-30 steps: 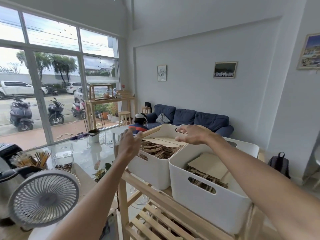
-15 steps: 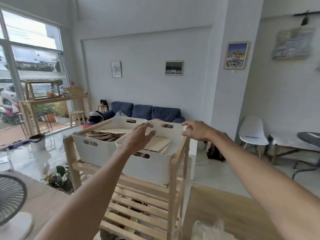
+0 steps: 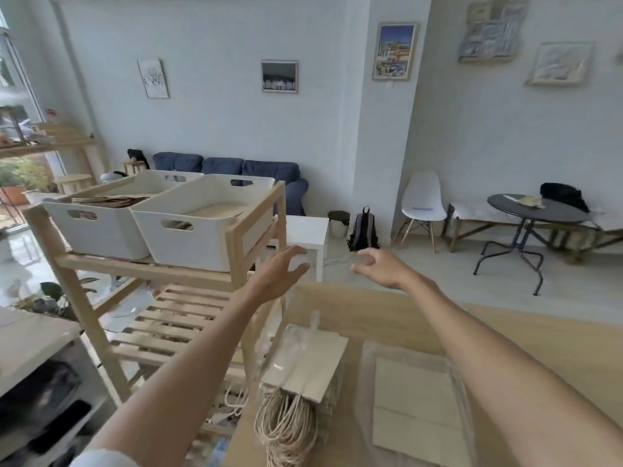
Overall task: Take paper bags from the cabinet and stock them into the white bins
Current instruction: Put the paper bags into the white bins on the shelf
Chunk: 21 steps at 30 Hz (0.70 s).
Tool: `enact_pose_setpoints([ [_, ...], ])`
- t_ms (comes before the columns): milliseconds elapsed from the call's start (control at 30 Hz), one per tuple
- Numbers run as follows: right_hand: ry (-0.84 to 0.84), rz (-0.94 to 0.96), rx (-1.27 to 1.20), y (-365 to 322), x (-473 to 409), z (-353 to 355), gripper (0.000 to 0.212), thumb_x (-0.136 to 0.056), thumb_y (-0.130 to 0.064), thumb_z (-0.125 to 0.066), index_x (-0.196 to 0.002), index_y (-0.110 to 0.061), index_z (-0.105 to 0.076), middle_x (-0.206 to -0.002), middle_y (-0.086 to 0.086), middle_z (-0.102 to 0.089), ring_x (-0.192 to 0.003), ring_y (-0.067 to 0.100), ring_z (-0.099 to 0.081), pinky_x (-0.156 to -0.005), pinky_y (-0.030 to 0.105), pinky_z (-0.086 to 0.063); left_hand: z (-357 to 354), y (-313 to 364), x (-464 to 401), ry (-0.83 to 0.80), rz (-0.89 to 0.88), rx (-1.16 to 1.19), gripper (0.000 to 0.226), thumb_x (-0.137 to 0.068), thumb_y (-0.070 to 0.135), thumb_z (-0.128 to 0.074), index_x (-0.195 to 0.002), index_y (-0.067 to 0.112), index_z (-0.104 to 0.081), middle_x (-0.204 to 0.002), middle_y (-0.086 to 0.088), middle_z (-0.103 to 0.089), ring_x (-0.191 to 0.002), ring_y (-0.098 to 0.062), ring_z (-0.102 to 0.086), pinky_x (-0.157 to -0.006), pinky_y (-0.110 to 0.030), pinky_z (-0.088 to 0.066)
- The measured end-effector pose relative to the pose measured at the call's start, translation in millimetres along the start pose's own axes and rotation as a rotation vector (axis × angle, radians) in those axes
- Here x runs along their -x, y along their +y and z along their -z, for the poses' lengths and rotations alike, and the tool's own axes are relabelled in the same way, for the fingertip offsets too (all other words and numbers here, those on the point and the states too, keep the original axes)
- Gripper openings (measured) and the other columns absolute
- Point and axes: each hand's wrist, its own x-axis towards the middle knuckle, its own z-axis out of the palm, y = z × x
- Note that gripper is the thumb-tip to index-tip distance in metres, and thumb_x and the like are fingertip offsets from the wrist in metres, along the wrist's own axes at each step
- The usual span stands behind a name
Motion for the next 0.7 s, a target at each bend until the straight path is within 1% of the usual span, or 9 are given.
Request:
enact_pose_setpoints([
  [167,-0.082,-0.106,-0.112,40.1,27.6,-53.0,0.073,-0.093,-0.052,-0.064,-0.152,-0.014,-0.044,-0.154,0.010,-0.046,-0.137,0.026,-0.049,-0.107,0.034,-0.040,-37.4,-28.1,50.0,-0.114,0.209,0.091,0.050,-0.099,0.044,-0.052,-0.141,0.017,-0.048,-0.146,-0.008,-0.052,-0.132,-0.027,-0.050,-0.106,-0.047,-0.044],
  [300,-0.220,-0.287,-0.304,55.9,34.5,-104.7,0.061,-0.097,-0.040,-0.063,-0.142,-0.001,-0.050,-0.131,0.018,-0.061,-0.102,0.024,-0.063,-0.099,0.040,-0.055,-55.8,-49.2,80.7,-0.153,0.364,0.186,0.055,-0.101,0.042,-0.050,-0.142,0.006,-0.045,-0.143,-0.014,-0.053,-0.129,-0.031,-0.051,-0.108,-0.048,-0.041],
  [400,-0.341,-0.431,-0.444,60.8,41.1,-132.5,0.065,-0.102,-0.034,-0.056,-0.152,0.000,-0.031,-0.139,0.029,-0.052,-0.111,0.035,-0.061,-0.096,0.039,-0.055,-69.8,-69.5,96.6,-0.232,0.452,0.280,0.057,-0.102,0.042,-0.047,-0.143,0.003,-0.043,-0.140,-0.013,-0.051,-0.125,-0.028,-0.051,-0.104,-0.037,-0.040],
  [467,-0.434,-0.504,-0.473,63.4,43.3,-149.0,0.067,-0.103,-0.040,-0.053,-0.154,-0.005,-0.028,-0.145,0.028,-0.047,-0.116,0.035,-0.057,-0.094,0.038,-0.050,-77.0,-83.4,101.6,-0.279,0.495,0.354,0.059,-0.101,0.050,-0.045,-0.141,0.007,-0.045,-0.135,-0.009,-0.052,-0.124,-0.023,-0.050,-0.101,-0.032,-0.038],
  [533,-0.496,-0.549,-0.482,64.4,43.2,-165.6,0.064,-0.102,-0.043,-0.052,-0.150,-0.005,-0.035,-0.143,0.023,-0.050,-0.114,0.031,-0.057,-0.096,0.037,-0.048,-85.7,-93.0,103.0,-0.323,0.543,0.435,0.056,-0.094,0.066,-0.042,-0.119,0.019,-0.059,-0.112,0.000,-0.056,-0.103,-0.013,-0.054,-0.088,-0.021,-0.040],
  [567,-0.501,-0.566,-0.497,65.6,42.1,-173.5,0.063,-0.101,-0.043,-0.054,-0.148,-0.004,-0.040,-0.136,0.020,-0.055,-0.109,0.030,-0.059,-0.094,0.036,-0.049,-90.9,-96.4,102.1,-0.341,0.559,0.470,0.047,-0.092,0.068,-0.040,-0.099,0.026,-0.058,-0.095,0.004,-0.052,-0.086,-0.008,-0.052,-0.076,-0.016,-0.040],
  [600,-0.495,-0.582,-0.518,66.3,40.3,-180.2,0.061,-0.099,-0.043,-0.056,-0.146,-0.005,-0.045,-0.129,0.019,-0.058,-0.102,0.029,-0.061,-0.087,0.035,-0.051,-93.2,-98.2,102.8,-0.360,0.592,0.512,0.040,-0.095,0.065,-0.038,-0.090,0.028,-0.054,-0.085,0.006,-0.047,-0.076,-0.006,-0.047,-0.068,-0.016,-0.038],
  [633,-0.484,-0.590,-0.527,66.6,38.7,-186.1,0.059,-0.098,-0.043,-0.058,-0.143,-0.006,-0.049,-0.126,0.017,-0.061,-0.097,0.028,-0.062,-0.080,0.034,-0.052,-96.4,-100.5,103.7,-0.376,0.633,0.557,0.038,-0.098,0.061,-0.038,-0.092,0.027,-0.053,-0.083,0.005,-0.046,-0.074,-0.008,-0.047,-0.067,-0.020,-0.038],
  [700,-0.471,-0.597,-0.526,66.4,37.6,-192.6,0.055,-0.097,-0.044,-0.058,-0.141,-0.011,-0.051,-0.133,0.015,-0.061,-0.102,0.029,-0.063,-0.077,0.034,-0.053,-106.0,-108.9,104.1,-0.417,0.695,0.642,0.053,-0.092,0.068,-0.043,-0.112,0.021,-0.055,-0.100,-0.004,-0.055,-0.093,-0.019,-0.057,-0.081,-0.031,-0.044],
])
